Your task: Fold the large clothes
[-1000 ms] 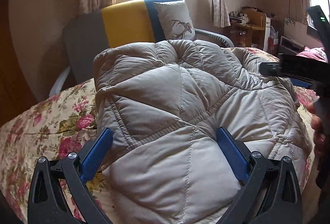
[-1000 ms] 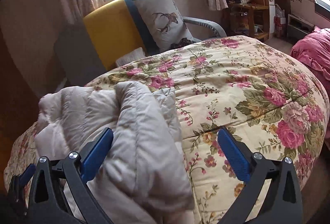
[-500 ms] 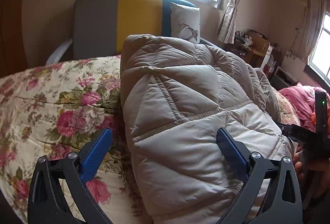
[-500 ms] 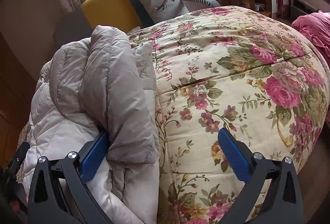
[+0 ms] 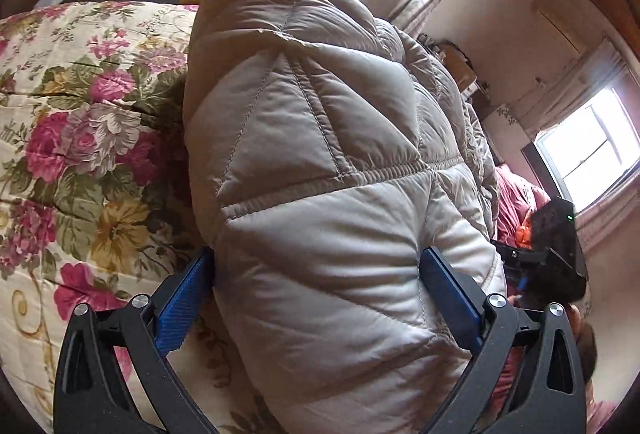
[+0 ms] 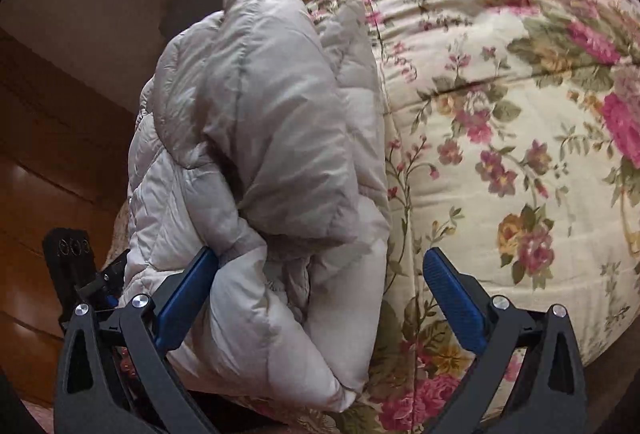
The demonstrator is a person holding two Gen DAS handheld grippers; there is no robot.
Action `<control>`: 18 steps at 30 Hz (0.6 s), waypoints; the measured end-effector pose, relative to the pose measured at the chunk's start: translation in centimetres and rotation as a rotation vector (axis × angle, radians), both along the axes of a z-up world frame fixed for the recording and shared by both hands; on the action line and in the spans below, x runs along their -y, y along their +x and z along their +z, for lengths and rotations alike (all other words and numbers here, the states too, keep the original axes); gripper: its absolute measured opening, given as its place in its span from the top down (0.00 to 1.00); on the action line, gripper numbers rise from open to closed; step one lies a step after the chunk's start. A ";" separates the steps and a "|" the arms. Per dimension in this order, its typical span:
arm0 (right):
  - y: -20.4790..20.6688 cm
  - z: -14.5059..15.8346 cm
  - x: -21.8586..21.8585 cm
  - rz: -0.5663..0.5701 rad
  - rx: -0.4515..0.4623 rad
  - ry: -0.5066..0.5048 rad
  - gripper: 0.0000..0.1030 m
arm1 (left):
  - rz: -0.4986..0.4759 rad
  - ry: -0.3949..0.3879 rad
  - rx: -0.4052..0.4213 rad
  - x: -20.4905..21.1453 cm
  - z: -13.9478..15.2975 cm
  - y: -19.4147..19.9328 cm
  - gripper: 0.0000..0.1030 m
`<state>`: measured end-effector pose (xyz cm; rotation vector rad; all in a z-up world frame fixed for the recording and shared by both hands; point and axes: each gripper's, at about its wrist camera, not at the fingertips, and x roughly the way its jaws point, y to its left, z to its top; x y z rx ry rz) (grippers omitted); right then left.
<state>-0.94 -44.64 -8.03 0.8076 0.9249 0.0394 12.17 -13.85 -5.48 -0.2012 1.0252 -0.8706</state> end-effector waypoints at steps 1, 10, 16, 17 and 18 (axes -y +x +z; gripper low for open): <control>0.2 -0.6 0.3 0.003 -0.010 0.057 0.02 | -0.004 0.000 -0.007 -0.2 0.0 0.4 0.03; 2.4 -2.2 0.1 0.069 -0.001 0.167 0.02 | -0.056 -0.023 -0.102 -1.4 -1.0 2.0 0.03; 4.1 -2.6 0.2 0.116 -0.003 0.209 0.02 | -0.099 -0.049 -0.189 -1.6 -1.9 2.5 0.03; 4.2 -2.6 0.2 0.123 -0.003 0.216 0.02 | -0.106 -0.053 -0.198 -1.7 -2.1 2.7 0.03; 4.6 -2.5 0.3 0.127 -0.001 0.221 0.02 | -0.109 -0.055 -0.208 -1.9 -2.4 2.8 0.03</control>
